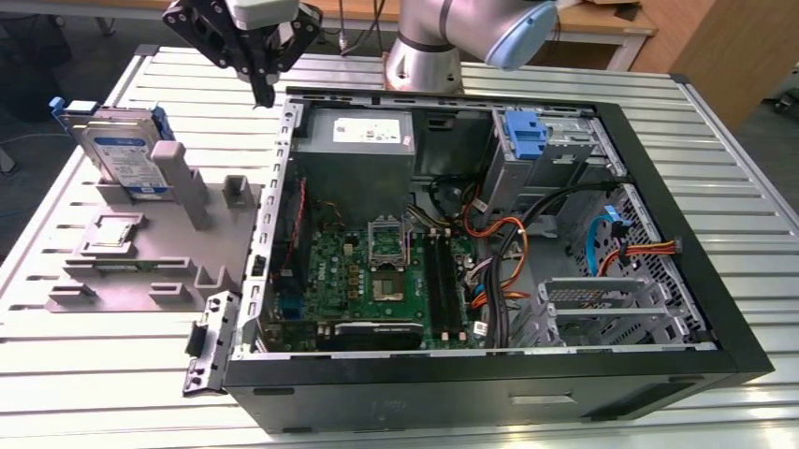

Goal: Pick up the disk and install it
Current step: 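Reach for the disk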

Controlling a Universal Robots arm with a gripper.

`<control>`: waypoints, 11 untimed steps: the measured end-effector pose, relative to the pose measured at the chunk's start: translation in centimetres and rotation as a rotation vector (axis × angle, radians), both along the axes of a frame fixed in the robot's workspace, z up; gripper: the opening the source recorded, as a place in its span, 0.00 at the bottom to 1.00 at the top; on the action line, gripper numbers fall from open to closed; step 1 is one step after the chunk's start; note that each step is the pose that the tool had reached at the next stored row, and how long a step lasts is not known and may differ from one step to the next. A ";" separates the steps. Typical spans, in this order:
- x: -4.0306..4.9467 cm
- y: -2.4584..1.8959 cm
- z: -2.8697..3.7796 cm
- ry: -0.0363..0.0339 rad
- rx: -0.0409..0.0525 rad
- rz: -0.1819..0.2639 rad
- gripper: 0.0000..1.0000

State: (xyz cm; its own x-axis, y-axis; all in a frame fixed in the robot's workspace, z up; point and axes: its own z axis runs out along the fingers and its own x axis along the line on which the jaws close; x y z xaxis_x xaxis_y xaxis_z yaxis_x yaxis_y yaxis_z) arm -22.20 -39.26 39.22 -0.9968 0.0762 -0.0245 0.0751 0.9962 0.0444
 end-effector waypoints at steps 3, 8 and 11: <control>-0.15 0.02 0.00 0.0000 0.0000 0.000 0.10; -0.38 0.04 0.00 0.0000 0.0000 0.000 0.10; -0.50 0.05 0.00 0.0000 0.0000 0.000 0.10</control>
